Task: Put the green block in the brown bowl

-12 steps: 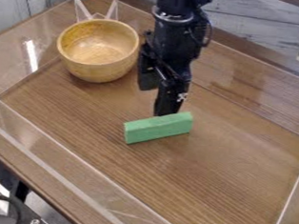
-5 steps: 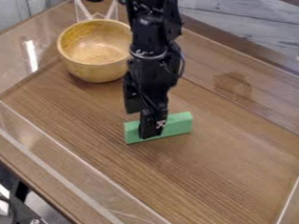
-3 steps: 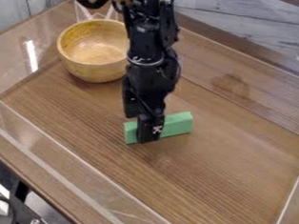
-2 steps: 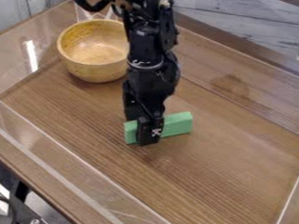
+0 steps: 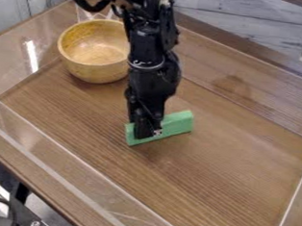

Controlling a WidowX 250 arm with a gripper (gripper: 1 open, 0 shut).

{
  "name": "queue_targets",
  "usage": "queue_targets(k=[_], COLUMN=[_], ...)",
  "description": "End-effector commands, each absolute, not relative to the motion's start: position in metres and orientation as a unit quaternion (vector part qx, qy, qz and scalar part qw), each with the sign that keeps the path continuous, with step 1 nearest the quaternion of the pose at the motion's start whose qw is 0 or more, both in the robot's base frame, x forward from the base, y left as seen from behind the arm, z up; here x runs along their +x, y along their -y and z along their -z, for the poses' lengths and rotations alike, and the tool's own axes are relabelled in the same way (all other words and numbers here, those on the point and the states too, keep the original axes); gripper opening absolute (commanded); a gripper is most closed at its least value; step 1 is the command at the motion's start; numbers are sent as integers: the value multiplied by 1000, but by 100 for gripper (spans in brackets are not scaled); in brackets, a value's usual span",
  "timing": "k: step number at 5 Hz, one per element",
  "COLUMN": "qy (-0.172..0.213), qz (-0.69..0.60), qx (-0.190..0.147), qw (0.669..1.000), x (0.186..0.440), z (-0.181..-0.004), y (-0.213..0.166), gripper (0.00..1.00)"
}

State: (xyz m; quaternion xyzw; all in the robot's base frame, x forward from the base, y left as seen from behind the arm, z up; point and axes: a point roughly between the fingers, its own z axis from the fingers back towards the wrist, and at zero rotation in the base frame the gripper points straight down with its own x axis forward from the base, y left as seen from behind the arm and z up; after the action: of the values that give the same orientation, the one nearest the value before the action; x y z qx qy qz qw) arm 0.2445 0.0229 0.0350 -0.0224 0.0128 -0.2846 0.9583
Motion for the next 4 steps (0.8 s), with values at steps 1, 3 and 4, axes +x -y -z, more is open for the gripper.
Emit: queue_targets(k=[1,3,4], qy=[8,14,13], qz=[275,259,252], qx=[-20,-26,-27], qw=[961,965,967], x=[248,247,246], z=[-48,-58,-65], y=[-23,-21,-23], gripper=[0,0,0])
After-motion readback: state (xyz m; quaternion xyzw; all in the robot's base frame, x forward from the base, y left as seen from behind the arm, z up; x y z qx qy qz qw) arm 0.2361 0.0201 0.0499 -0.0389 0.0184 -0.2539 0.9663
